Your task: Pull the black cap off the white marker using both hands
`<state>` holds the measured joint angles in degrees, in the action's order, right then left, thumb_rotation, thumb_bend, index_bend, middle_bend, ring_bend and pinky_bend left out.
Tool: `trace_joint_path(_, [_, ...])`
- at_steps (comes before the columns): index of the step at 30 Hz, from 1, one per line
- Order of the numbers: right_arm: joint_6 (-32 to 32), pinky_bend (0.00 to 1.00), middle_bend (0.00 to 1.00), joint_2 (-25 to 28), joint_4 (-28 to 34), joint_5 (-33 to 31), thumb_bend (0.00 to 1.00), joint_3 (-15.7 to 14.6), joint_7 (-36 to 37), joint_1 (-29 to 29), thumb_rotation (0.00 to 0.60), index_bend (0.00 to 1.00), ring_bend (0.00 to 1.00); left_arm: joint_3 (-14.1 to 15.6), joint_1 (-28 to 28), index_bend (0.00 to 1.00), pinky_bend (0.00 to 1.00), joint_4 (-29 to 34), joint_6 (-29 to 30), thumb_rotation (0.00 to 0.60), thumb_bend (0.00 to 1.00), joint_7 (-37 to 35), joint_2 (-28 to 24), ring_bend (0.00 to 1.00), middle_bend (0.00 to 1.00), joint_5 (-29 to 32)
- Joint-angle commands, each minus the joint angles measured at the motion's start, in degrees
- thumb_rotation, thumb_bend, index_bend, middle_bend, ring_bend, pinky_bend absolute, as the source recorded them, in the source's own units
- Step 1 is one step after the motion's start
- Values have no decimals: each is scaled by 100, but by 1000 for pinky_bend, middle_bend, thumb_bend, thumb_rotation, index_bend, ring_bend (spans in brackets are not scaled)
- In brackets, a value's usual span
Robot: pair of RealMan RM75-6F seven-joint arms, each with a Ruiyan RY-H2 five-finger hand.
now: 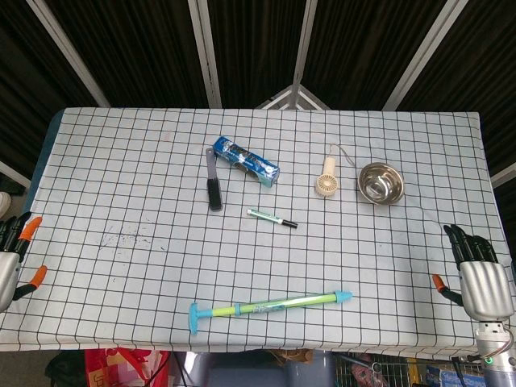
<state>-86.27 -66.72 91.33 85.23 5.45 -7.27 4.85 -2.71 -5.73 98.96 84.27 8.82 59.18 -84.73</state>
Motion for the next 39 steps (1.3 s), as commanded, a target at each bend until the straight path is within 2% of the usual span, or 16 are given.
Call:
trace_joint_path(1, [37,150,120,-28,-16,-1,274,-6,-26,22,600,79,171,23,5,50,0,-23,-12,600,465,25,25,0,0,-10])
trace_joint_path(13, [58,150,120,-86,-67,-72,274,6,-18,23,600,79,171,20,-18,48,0,-101,-5,600,465,70,129,0,0,-48])
trace_joint_path(20, [6,150,120,-2,-2,-60,275,-69,-81,-60,600,79,171,-29,-162,46,0,-77,-201,600,465,-55,156,0,0,-22])
trace_joint_path(29, [-123,151,120,126,32,-82,274,-47,84,-154,600,79,171,-111,-193,69,0,16,-145,600,465,47,126,0,0,37])
trace_joint_path(35, [-20,150,120,65,15,-85,275,-72,12,-113,600,79,166,-349,-479,61,0,239,-606,600,465,119,-39,0,0,505])
trace_joint_path(39, [89,150,119,10,18,-163,274,-55,-83,-64,600,79,161,-808,-925,61,0,417,-1068,600,465,462,-136,0,0,1230])
